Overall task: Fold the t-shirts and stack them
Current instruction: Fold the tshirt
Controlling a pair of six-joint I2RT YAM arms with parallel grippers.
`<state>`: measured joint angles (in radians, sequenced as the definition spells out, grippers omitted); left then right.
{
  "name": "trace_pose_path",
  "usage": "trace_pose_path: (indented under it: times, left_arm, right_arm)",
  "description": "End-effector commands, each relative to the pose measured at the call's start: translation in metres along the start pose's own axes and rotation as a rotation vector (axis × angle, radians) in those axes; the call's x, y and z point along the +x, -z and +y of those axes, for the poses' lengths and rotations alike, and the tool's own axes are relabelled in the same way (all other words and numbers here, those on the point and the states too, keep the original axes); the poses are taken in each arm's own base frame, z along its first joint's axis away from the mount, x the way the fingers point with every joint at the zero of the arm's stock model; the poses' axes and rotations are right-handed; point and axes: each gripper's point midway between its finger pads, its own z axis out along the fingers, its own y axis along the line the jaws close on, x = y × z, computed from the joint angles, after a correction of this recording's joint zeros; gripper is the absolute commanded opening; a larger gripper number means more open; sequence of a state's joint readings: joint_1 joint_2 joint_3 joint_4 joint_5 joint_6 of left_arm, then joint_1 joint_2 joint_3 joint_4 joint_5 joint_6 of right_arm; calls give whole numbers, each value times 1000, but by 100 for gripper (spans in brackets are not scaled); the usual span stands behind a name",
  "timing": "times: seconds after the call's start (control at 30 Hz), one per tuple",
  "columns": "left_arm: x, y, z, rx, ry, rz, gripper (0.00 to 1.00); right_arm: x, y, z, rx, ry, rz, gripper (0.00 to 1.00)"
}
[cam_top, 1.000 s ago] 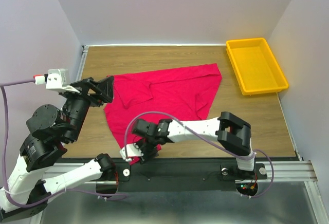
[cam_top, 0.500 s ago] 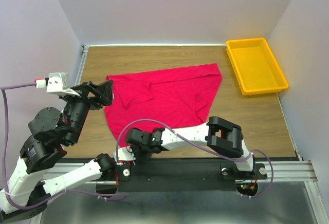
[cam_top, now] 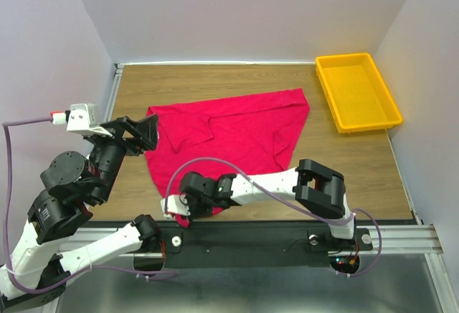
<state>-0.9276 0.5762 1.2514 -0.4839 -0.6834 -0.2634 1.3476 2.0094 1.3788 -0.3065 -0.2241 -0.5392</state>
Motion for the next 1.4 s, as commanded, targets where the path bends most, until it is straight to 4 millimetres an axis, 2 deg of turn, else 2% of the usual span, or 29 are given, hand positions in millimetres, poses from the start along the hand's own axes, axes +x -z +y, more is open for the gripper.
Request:
trace_pose_path:
  times: [0.0, 0.2, 0.23, 0.3, 0.4, 0.5, 0.53, 0.6, 0.63, 0.7, 0.73, 0.77, 0.83, 0.87, 0.97, 1.07, 1.17, 1.23, 1.37]
  left_arm:
    - [-5, 3, -3, 41, -31, -24, 93]
    - [-1, 6, -22, 195, -153, -47, 94]
    - [6, 6, -24, 221, -196, -41, 94]
    - [10, 8, -34, 299, -263, -49, 94]
    - [22, 14, -46, 420, -378, -58, 91]
    - [36, 24, -55, 546, -489, -83, 91]
    - [48, 26, -58, 586, -521, -71, 91]
    - [61, 34, -67, 686, -579, -73, 91]
    - [74, 36, -71, 737, -626, -60, 91]
    - [96, 39, -78, 822, -688, -9, 91]
    - [105, 40, -78, 847, -720, 11, 91]
    - [125, 37, -75, 873, -792, 66, 90]
    - [146, 38, -75, 930, -850, 120, 90]
    - [165, 36, -72, 959, -910, 175, 89]
    - [195, 35, -65, 998, -979, 268, 87]
    - [234, 38, -55, 1069, -1052, 413, 84]
    - [251, 41, -47, 1094, -1081, 481, 83]
    - [255, 42, -44, 1106, -1104, 485, 83]
    - [275, 51, -27, 1120, -1139, 566, 82]
  right_arm:
    - [-24, 37, -30, 8, -114, -139, 17]
    - [-18, 58, -40, -112, -225, -236, 15]
    - [-15, 62, -45, -118, -241, -250, 15]
    - [-17, 68, -42, -172, -252, -288, 14]
    - [-14, 79, -47, -237, -283, -348, 3]
    - [-11, 94, -55, -296, -324, -413, 1]
    - [-7, 100, -65, -297, -346, -434, 1]
    - [-9, 110, -67, -344, -359, -480, 1]
    - [-6, 114, -74, -348, -380, -494, 0]
    - [-8, 120, -74, -394, -393, -529, 0]
    - [-8, 121, -75, -408, -406, -537, 1]
    - [-5, 122, -79, -418, -418, -546, 1]
    - [-5, 125, -80, -445, -435, -563, 1]
    - [-5, 127, -83, -452, -439, -574, 1]
    - [-4, 129, -88, -460, -454, -584, 0]
    - [-4, 133, -97, -469, -470, -601, 1]
    - [-3, 136, -103, -473, -481, -612, 1]
    - [-3, 137, -104, -470, -478, -616, 0]
    - [-5, 141, -106, -475, -480, -625, 1]
